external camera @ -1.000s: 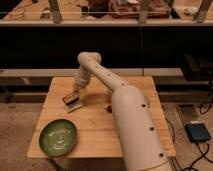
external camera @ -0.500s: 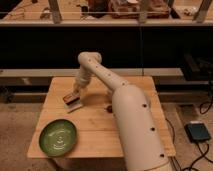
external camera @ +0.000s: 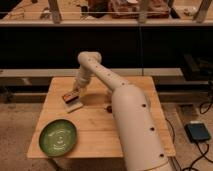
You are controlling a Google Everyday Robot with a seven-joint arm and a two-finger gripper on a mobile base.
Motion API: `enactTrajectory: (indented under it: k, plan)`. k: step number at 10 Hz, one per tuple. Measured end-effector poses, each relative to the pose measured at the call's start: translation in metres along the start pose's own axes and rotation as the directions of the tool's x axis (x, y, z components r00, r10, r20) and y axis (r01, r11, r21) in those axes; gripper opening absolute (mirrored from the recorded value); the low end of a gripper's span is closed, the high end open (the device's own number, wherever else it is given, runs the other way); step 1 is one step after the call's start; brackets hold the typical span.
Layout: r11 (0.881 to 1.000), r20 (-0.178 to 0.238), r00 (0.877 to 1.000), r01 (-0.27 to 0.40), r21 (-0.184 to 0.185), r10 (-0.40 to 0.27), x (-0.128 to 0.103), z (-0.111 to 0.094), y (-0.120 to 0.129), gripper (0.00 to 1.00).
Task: Place the eraser on the white sponge
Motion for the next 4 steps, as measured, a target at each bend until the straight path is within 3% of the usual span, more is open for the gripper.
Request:
enactTrajectory:
  k: [4]
  plan:
    - [1.000,-0.002,1.000,0.000,0.003,0.000,-0.0014,-0.0012,-0.0026,0.61]
